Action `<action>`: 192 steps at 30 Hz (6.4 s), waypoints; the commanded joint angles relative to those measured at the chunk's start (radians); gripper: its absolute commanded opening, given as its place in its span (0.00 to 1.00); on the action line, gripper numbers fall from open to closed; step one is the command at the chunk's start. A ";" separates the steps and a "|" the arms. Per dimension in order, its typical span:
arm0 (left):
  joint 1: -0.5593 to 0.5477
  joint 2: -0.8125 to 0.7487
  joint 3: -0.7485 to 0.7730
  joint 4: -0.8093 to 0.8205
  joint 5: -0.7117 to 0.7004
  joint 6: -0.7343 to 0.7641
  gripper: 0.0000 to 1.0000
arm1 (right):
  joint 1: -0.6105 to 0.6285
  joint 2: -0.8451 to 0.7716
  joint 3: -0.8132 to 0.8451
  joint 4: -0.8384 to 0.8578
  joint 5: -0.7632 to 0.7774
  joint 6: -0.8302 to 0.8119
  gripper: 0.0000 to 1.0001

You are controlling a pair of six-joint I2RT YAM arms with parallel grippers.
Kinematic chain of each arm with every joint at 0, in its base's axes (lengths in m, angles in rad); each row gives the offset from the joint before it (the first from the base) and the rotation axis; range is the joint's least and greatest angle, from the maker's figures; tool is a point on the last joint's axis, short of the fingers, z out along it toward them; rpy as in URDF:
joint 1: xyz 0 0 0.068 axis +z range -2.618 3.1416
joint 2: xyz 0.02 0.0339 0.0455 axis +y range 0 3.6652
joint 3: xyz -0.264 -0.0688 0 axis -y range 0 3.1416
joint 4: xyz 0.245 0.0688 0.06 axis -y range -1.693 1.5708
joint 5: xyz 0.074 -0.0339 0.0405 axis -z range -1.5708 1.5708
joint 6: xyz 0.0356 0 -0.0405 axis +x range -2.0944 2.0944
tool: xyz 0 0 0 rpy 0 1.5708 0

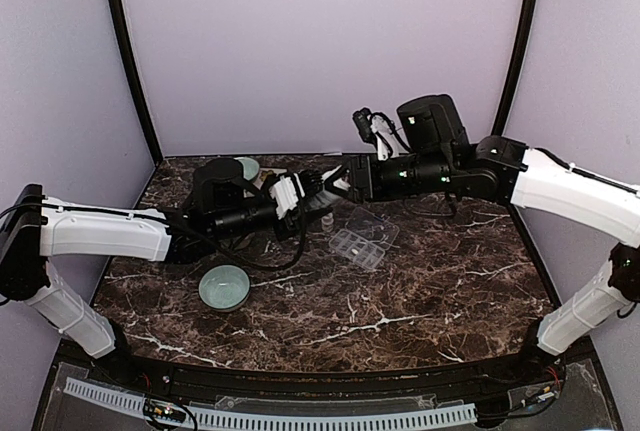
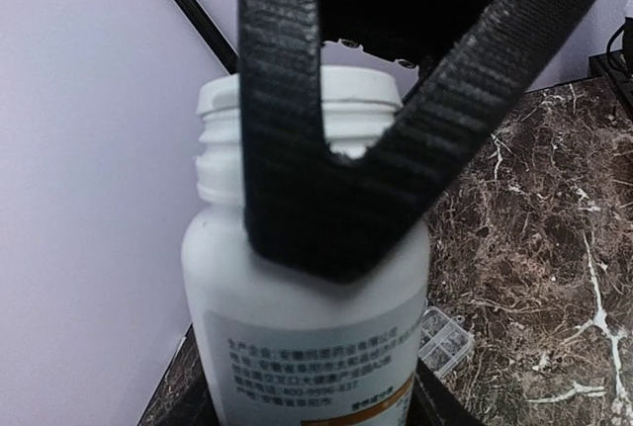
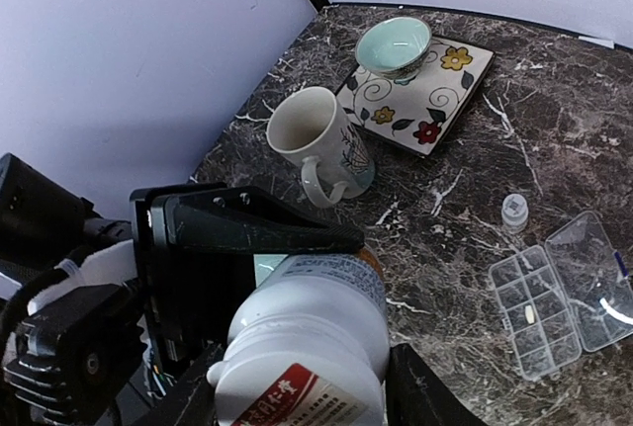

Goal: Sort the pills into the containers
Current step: Pass from the left arm to the right, then pass from the right arm to the left

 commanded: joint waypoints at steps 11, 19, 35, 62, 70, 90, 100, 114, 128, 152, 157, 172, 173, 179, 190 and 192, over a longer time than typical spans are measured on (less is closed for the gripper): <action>-0.020 -0.019 0.019 -0.027 0.068 -0.005 0.10 | 0.047 0.049 0.097 -0.064 0.118 -0.114 0.20; -0.020 -0.025 -0.006 -0.013 0.061 -0.029 0.36 | 0.055 0.064 0.097 -0.088 0.144 -0.150 0.07; -0.020 -0.031 -0.041 0.007 0.062 -0.074 0.55 | 0.068 0.067 0.103 -0.135 0.223 -0.203 0.00; -0.020 -0.102 -0.139 0.037 0.004 -0.250 0.72 | 0.067 0.108 0.095 -0.292 0.211 -0.269 0.00; -0.021 -0.101 -0.233 0.113 -0.053 -0.392 0.72 | 0.068 0.152 0.034 -0.299 0.198 -0.297 0.00; -0.043 0.066 -0.404 0.347 0.116 -0.427 0.73 | 0.062 0.337 0.052 -0.284 0.199 -0.362 0.00; -0.039 0.093 -0.350 0.311 0.243 -0.417 0.86 | 0.068 0.235 0.053 -0.262 0.114 -0.435 0.00; 0.004 -0.010 -0.257 0.103 0.354 -0.430 0.95 | 0.143 0.127 0.142 -0.319 -0.047 -0.549 0.00; 0.035 -0.053 -0.137 -0.108 0.548 -0.438 0.93 | 0.160 0.102 0.179 -0.340 -0.122 -0.587 0.00; 0.057 -0.049 -0.072 -0.208 0.708 -0.443 0.38 | 0.158 0.053 0.123 -0.273 -0.113 -0.573 0.00; 0.057 -0.047 -0.059 -0.235 0.701 -0.442 0.34 | 0.158 0.052 0.128 -0.265 -0.105 -0.576 0.12; 0.057 -0.050 -0.039 -0.285 0.628 -0.435 0.33 | 0.191 0.037 0.150 -0.278 0.003 -0.595 0.47; 0.057 -0.051 -0.038 -0.287 0.626 -0.434 0.32 | 0.194 0.038 0.155 -0.283 0.006 -0.597 0.48; 0.057 -0.053 -0.035 -0.293 0.618 -0.430 0.32 | 0.205 0.040 0.174 -0.313 0.036 -0.610 0.55; 0.057 -0.050 -0.018 -0.316 0.598 -0.425 0.31 | 0.217 -0.001 0.164 -0.322 0.100 -0.627 0.62; 0.057 -0.050 -0.011 -0.324 0.581 -0.424 0.31 | 0.233 0.000 0.170 -0.331 0.135 -0.636 0.63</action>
